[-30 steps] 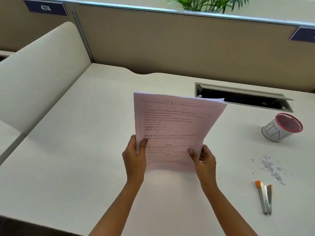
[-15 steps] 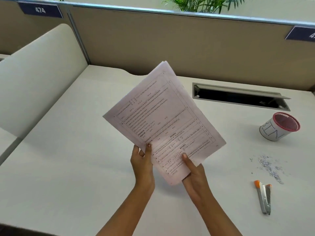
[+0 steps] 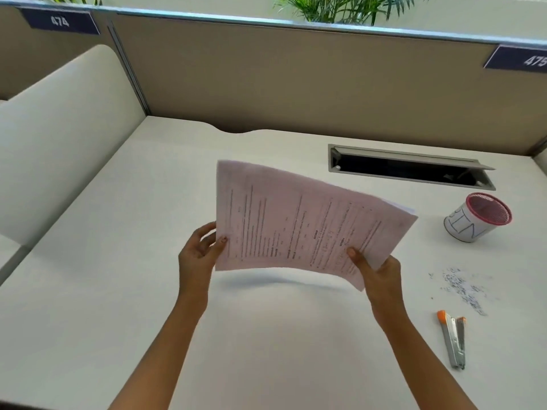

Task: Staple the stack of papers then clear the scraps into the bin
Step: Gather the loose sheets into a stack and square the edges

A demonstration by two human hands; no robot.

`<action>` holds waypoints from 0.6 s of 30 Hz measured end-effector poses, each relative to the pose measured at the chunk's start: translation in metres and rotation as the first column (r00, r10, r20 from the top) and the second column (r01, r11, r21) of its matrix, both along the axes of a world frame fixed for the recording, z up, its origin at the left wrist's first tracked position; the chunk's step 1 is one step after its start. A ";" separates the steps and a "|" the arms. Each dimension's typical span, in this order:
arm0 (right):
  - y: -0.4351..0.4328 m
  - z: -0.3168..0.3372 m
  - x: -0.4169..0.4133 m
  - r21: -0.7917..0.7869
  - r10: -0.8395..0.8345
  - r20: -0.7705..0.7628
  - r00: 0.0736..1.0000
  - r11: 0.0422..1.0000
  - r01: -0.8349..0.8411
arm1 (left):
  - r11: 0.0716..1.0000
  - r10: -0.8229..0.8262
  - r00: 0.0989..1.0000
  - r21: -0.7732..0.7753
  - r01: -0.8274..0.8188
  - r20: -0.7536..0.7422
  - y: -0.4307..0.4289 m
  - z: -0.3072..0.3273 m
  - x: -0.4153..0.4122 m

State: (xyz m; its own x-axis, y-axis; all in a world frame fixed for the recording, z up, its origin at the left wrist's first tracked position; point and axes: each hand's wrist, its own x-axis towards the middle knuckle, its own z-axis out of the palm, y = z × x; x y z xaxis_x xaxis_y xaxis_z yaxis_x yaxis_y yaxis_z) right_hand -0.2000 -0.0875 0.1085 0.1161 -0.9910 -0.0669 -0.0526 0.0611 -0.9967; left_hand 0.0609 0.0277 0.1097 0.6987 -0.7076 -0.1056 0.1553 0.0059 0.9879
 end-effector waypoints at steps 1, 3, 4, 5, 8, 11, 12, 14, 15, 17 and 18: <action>-0.001 -0.001 0.001 -0.005 -0.002 -0.007 1.000 1.000 0.002 | 1.000 -0.022 0.997 0.004 0.022 0.074 -0.001 0.000 -0.003; -0.002 -0.006 0.003 0.005 -0.020 -0.001 1.000 1.000 0.020 | 1.000 -0.012 0.991 -0.018 0.014 0.132 -0.006 0.000 -0.011; -0.002 -0.010 0.004 0.018 -0.032 0.008 0.999 0.999 0.032 | 0.999 0.016 0.992 -0.031 -0.012 0.128 -0.008 -0.001 -0.014; -0.002 -0.014 0.004 0.032 -0.041 0.018 0.999 0.999 0.040 | 0.998 0.042 0.993 -0.047 -0.038 0.107 -0.009 -0.004 -0.017; 0.000 -0.025 0.002 0.054 -0.019 0.039 0.999 0.998 0.017 | 0.997 0.060 0.996 -0.049 -0.057 0.070 -0.011 -0.014 -0.023; 0.001 -0.035 0.000 0.070 -0.024 0.044 0.999 0.997 0.021 | 0.999 0.028 0.996 -0.023 -0.026 0.082 -0.014 -0.020 -0.030; 0.001 -0.037 0.000 0.071 -0.036 0.045 0.998 0.997 0.033 | 1.000 0.029 0.995 -0.014 -0.028 0.093 -0.015 -0.022 -0.031; 0.001 -0.037 0.001 0.062 -0.062 0.041 0.997 0.996 0.059 | 0.998 0.056 0.991 -0.003 -0.056 0.119 -0.018 -0.023 -0.033; 0.000 -0.037 0.001 0.059 -0.079 0.041 0.996 0.995 0.076 | 0.997 0.072 0.989 -0.009 -0.072 0.127 -0.019 -0.022 -0.033; -0.001 -0.034 0.000 0.058 -0.107 0.057 0.993 0.993 0.104 | 0.995 0.096 0.984 -0.021 -0.093 0.149 -0.021 -0.020 -0.033; -0.001 -0.034 0.000 0.056 -0.113 0.060 0.992 0.992 0.109 | 0.995 0.100 0.981 -0.020 -0.098 0.166 -0.021 -0.019 -0.034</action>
State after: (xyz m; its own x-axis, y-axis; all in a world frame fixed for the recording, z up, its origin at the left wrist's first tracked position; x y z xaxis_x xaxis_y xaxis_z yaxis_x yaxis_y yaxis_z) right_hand -0.2004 -0.0888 0.0746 0.0111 -0.9933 -0.1152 0.0198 0.1154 -0.9931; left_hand 0.0269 0.0067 0.0911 0.7726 -0.6343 0.0259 -0.0136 0.0243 0.9996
